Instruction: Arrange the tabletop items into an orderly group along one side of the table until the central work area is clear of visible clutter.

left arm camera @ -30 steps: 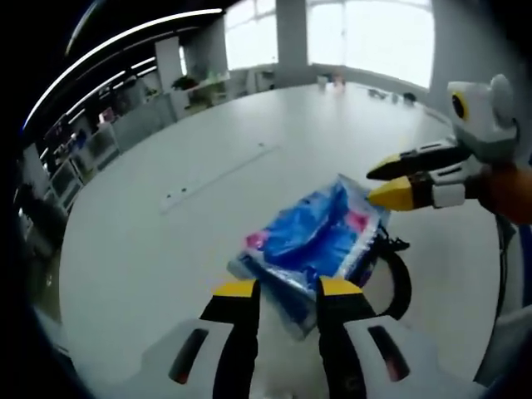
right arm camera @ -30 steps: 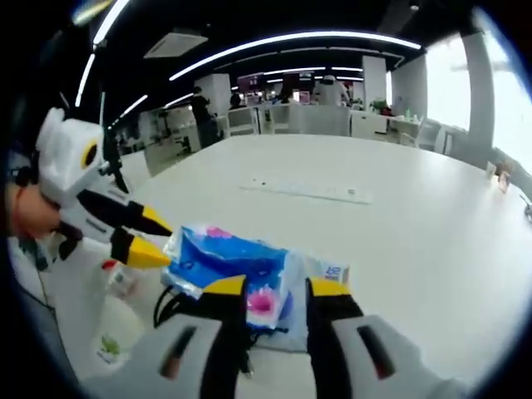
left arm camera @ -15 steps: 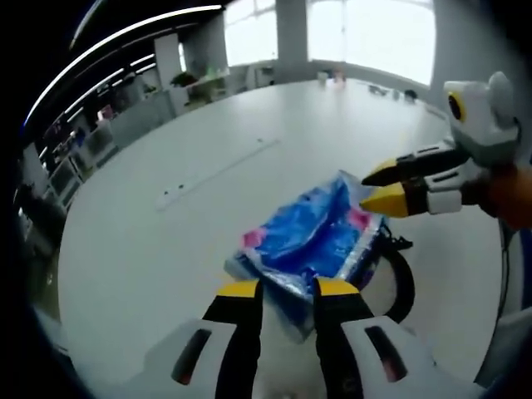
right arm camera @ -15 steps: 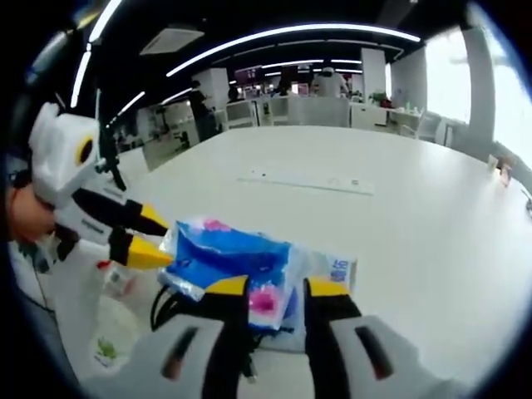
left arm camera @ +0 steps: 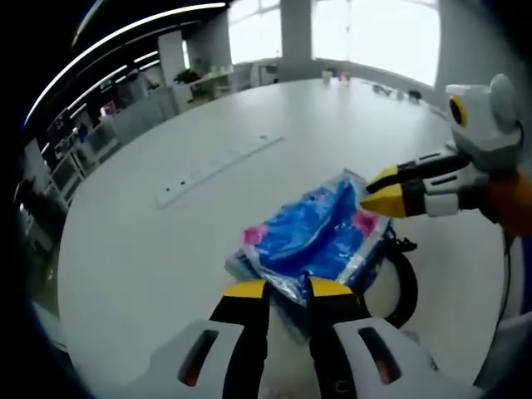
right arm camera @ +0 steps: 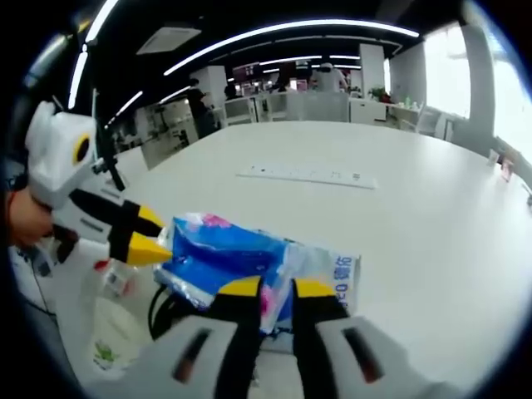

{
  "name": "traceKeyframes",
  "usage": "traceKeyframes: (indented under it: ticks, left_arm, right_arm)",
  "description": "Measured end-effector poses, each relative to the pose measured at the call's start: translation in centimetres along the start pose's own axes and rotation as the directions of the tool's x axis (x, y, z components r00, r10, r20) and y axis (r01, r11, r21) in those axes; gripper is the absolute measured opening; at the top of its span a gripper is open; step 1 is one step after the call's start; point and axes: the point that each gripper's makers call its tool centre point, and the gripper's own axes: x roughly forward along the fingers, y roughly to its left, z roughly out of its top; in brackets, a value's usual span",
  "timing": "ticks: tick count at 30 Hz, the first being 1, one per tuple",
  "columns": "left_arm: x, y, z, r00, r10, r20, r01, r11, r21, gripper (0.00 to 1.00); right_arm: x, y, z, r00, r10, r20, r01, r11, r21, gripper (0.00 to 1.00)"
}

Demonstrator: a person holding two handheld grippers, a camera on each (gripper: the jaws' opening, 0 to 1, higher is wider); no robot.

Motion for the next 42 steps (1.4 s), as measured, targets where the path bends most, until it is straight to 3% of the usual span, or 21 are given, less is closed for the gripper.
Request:
traceKeyframes:
  ticks: [15,29,42]
  left_arm:
    - [0.0,-0.5,0.2,1.000,-0.013,0.000,0.013,1.000,-0.011,0.05]
    - [-0.5,-0.6,0.3,1.000,-0.015,0.005,0.015,0.999,-0.046,0.00]
    - [-1.4,-0.9,1.5,0.999,-0.010,0.046,0.015,0.995,-0.101,0.00]
  right_arm:
    - [0.1,-0.1,-0.2,1.000,-0.014,-0.017,0.014,1.000,0.010,0.00]
    - [-0.2,0.1,0.1,1.000,-0.004,-0.008,0.004,1.000,0.018,0.00]
    - [-1.3,-0.2,1.7,0.999,-0.010,0.035,0.008,0.999,0.031,0.00]
